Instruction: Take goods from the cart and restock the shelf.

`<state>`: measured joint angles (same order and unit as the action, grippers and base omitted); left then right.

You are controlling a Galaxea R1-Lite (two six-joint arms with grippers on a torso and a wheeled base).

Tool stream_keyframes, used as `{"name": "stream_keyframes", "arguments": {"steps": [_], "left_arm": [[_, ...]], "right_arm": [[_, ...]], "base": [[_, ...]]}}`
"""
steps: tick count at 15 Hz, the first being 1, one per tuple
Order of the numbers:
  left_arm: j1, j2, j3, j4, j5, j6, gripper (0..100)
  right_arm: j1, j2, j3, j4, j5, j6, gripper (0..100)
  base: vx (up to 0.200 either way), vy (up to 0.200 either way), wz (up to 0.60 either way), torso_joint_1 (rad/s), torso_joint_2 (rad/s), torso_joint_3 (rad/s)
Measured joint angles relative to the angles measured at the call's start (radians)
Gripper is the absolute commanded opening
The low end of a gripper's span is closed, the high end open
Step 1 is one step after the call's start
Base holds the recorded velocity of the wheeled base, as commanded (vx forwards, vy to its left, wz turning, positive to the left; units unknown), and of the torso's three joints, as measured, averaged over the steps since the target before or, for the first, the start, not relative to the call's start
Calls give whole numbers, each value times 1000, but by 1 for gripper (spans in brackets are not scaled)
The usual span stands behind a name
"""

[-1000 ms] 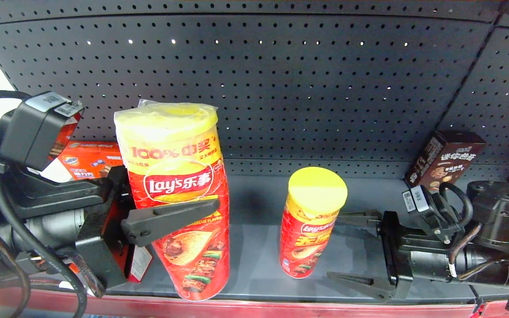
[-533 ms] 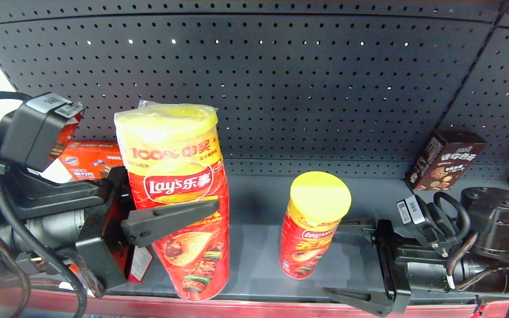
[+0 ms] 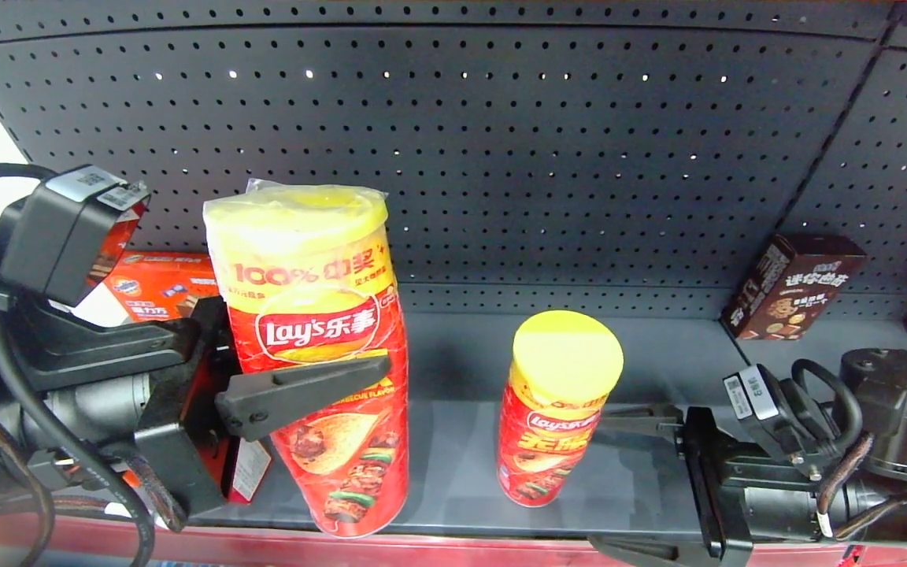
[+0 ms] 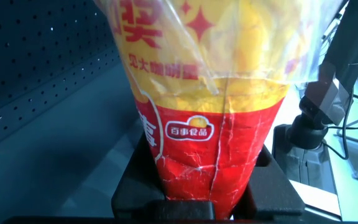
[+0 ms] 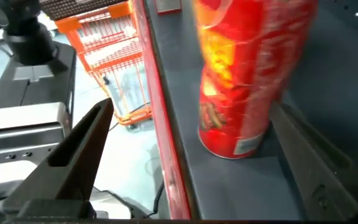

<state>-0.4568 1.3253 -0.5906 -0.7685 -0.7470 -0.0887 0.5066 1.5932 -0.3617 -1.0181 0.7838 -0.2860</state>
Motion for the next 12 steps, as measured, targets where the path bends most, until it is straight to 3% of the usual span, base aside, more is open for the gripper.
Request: {"name": "stream_keyframes", "arguments": {"steps": [2, 6, 10, 12], "left_arm": [[0, 0, 2, 0, 0, 0, 0], [-1, -6, 16, 0, -1, 1, 0], [0, -19, 20, 0, -1, 0, 0], [-1, -29, 21, 1, -1, 0, 0]], "right_arm": [[-10, -7, -3, 0, 0, 2, 100], [-113, -147, -16, 9, -30, 78, 100], [-204, -370, -67, 53, -174, 222, 100], [-304, -483, -77, 193, -257, 233, 100]], "base": [[0, 0, 0, 0, 0, 0], [0, 0, 0, 0, 0, 0], [0, 0, 0, 0, 0, 0], [0, 0, 0, 0, 0, 0]]}}
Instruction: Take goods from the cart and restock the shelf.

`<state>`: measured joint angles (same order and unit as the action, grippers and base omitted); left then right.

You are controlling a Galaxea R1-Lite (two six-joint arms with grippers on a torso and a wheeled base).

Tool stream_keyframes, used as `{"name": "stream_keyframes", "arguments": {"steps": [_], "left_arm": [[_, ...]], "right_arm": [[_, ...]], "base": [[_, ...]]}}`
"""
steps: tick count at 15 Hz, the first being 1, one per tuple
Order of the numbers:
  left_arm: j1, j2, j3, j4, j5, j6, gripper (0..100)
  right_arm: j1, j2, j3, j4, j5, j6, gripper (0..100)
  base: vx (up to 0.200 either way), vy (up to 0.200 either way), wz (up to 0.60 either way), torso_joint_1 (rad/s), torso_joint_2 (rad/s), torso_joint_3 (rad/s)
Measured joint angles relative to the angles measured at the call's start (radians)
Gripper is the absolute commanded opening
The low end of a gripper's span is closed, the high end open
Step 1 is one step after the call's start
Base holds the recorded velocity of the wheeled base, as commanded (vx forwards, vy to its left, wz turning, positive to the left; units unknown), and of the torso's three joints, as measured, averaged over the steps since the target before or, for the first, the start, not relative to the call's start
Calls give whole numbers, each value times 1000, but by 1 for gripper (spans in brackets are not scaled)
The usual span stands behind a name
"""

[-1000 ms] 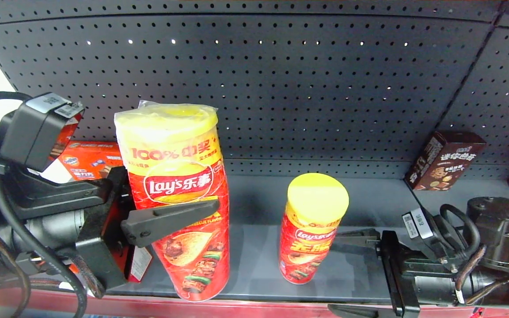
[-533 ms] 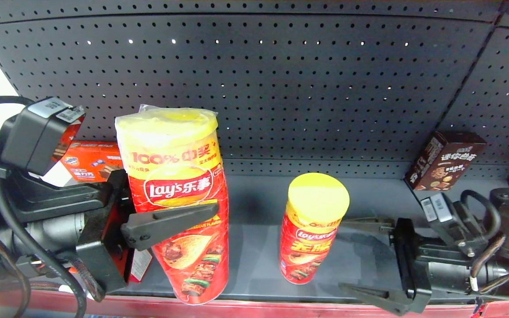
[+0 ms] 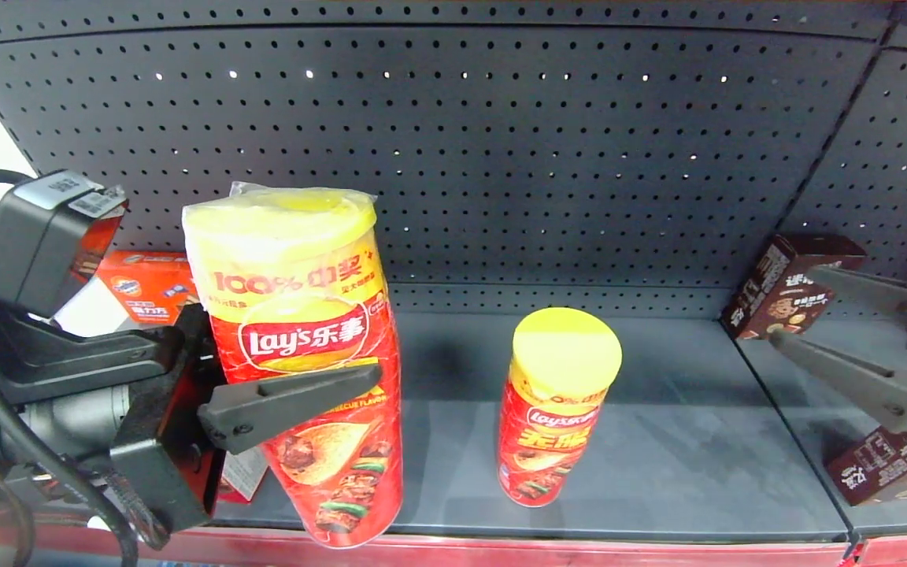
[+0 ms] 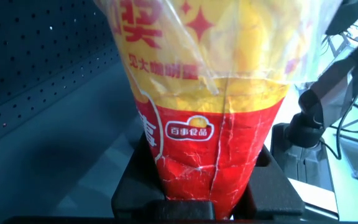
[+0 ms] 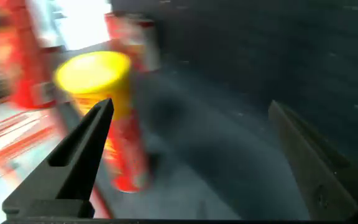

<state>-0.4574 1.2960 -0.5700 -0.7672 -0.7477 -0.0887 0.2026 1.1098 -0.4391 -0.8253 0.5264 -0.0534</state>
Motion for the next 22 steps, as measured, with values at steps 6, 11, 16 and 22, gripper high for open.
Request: {"name": "stream_keyframes", "arguments": {"steps": [6, 11, 16, 22], "left_arm": [[-4, -31, -5, 2, 0, 0, 0], [-9, -51, -2, 3, 0, 0, 0], [-10, -78, 6, 3, -2, 1, 0], [-10, -97, 27, 8, 3, 2, 0]], "right_arm": [[-146, -439, 18, 587, -336, 8, 100], [-231, -811, 230, 718, -557, 33, 100], [-255, -984, 424, 720, -600, 27, 100], [-256, -1012, 438, 771, -589, 28, 100]], "base": [[0, 0, 0, 0, 0, 0], [0, 0, 0, 0, 0, 0], [0, 0, 0, 0, 0, 0], [0, 0, 0, 0, 0, 0]]}}
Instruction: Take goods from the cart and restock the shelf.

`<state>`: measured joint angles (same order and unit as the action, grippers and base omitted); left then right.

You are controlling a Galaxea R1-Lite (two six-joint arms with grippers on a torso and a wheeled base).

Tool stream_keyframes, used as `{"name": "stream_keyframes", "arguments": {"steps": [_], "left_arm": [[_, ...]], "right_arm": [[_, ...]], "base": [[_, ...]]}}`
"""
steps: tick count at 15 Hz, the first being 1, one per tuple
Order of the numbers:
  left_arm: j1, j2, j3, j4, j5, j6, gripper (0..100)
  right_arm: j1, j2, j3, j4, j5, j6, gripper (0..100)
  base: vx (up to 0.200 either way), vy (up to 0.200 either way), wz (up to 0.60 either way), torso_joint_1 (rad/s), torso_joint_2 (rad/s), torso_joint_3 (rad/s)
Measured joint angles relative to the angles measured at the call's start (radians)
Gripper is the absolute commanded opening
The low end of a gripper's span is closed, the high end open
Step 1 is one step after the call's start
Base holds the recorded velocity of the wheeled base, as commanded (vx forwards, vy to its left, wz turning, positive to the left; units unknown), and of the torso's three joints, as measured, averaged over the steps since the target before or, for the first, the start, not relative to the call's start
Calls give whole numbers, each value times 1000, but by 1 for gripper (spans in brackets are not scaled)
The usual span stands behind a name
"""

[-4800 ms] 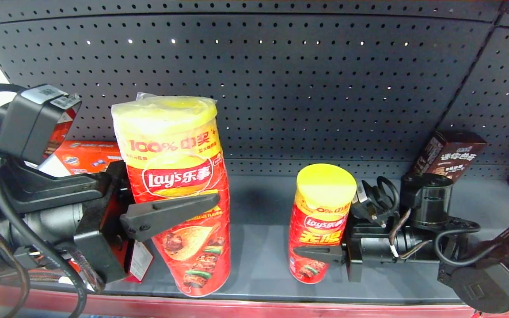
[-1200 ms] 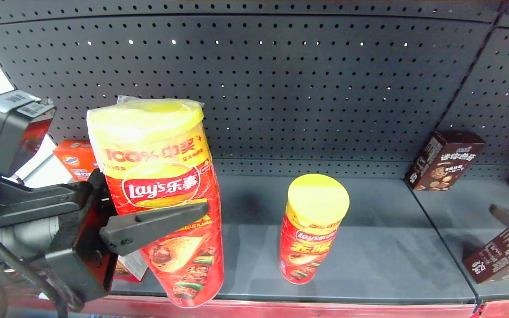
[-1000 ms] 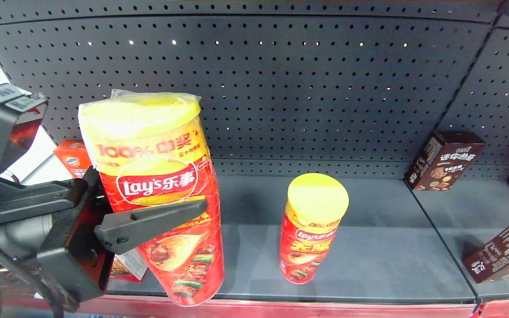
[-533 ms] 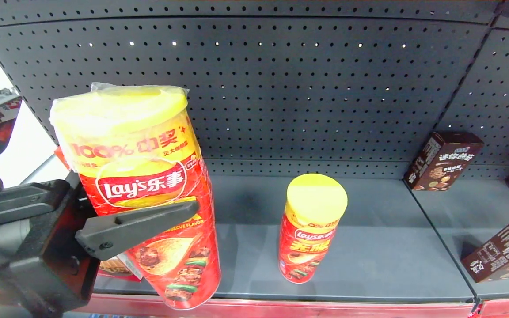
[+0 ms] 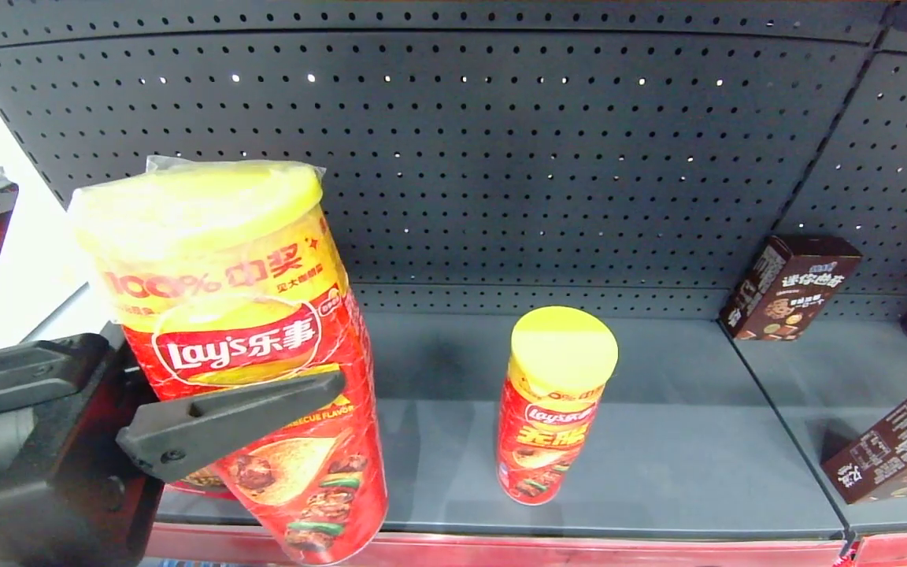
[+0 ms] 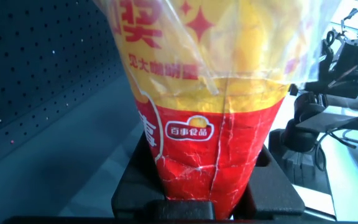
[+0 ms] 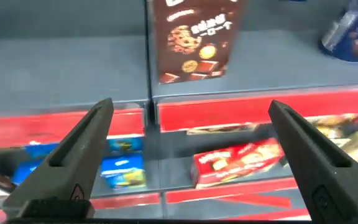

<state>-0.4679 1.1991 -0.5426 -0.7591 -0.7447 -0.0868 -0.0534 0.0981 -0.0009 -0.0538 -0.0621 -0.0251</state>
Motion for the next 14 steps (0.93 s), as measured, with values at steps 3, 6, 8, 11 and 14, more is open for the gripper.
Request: {"name": "stream_keyframes", "arguments": {"steps": [3, 6, 8, 11, 14], "left_arm": [[0, -28, 40, 0, -2, 0, 0], [-7, -53, 61, 1, -7, -1, 0], [-24, -60, 64, 1, -9, -1, 0], [-79, -38, 41, 1, -5, 5, 0], [-110, 39, -42, 0, 33, 34, 0]], "right_arm": [[4, -3, 1, 52, 47, -9, 100], [4, -3, 1, 53, 46, 19, 100], [4, -2, 1, 53, 46, 19, 100], [4, -2, 1, 53, 46, 20, 100], [4, -2, 1, 53, 45, 20, 100]], "base": [[0, 0, 0, 0, 0, 0], [0, 0, 0, 0, 0, 0], [0, 0, 0, 0, 0, 0], [0, 0, 0, 0, 0, 0], [0, 0, 0, 0, 0, 0]]}}
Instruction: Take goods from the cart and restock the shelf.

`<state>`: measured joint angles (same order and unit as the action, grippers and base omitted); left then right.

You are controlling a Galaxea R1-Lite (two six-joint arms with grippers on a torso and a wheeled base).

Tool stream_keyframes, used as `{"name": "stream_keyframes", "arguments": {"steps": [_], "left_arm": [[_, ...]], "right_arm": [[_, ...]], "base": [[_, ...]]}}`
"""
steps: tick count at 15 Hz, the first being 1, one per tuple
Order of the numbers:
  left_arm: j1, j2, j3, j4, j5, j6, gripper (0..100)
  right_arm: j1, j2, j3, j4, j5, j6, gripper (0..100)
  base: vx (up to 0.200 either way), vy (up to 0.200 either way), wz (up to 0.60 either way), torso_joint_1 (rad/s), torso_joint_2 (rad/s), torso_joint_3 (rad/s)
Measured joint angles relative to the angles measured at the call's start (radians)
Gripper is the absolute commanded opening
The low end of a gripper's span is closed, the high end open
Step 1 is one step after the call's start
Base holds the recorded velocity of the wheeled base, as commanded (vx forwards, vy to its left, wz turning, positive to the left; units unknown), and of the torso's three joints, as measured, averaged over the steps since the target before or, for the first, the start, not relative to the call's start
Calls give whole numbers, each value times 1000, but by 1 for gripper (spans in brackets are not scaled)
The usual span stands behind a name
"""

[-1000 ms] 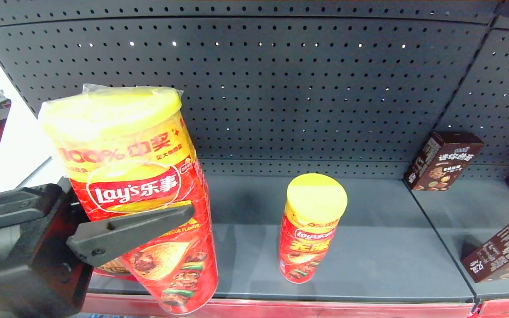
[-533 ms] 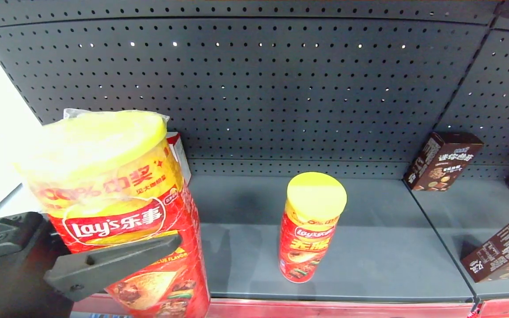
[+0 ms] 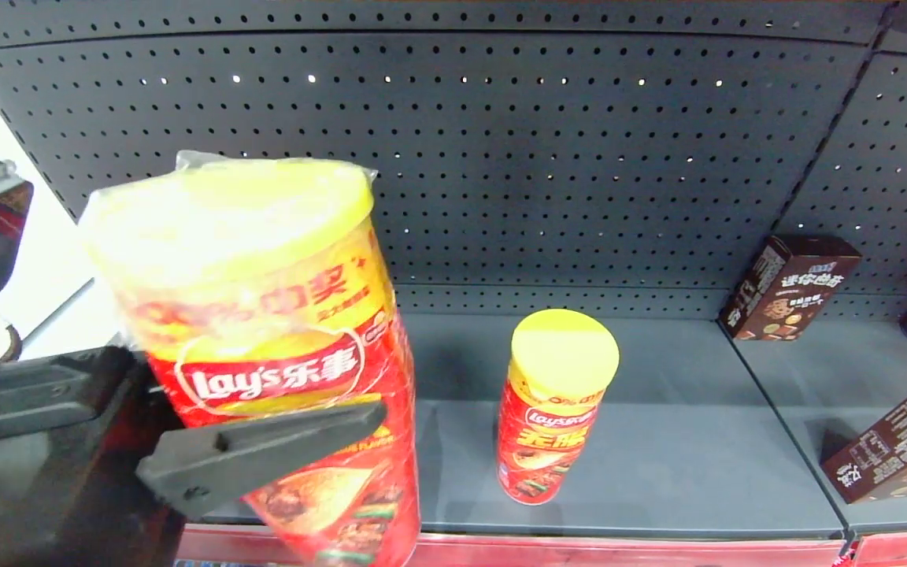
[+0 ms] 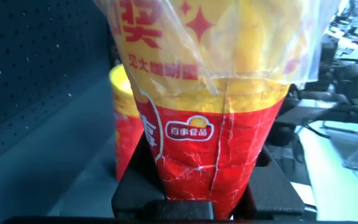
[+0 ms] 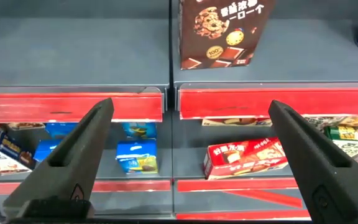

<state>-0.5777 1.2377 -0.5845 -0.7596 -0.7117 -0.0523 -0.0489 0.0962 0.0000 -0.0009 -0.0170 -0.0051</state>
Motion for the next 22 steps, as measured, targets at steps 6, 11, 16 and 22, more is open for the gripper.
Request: {"name": "stream_keyframes", "arguments": {"steps": [6, 11, 16, 22], "left_arm": [[78, 120, -95, 13, 54, 27, 0], [162, 241, -221, 10, 62, 43, 0], [172, 460, -441, 14, 67, 69, 0], [128, 708, -619, -78, 66, 70, 0]], "right_arm": [[0, 0, 0, 0, 0, 1, 100], [0, 1, 0, 0, 0, 0, 100], [0, 2, 0, 0, 0, 0, 100], [0, 3, 0, 0, 0, 0, 100]], "base": [[0, 0, 0, 0, 0, 0], [0, 0, 0, 0, 0, 0], [0, 0, 0, 0, 0, 0], [0, 0, 0, 0, 0, 0]]}}
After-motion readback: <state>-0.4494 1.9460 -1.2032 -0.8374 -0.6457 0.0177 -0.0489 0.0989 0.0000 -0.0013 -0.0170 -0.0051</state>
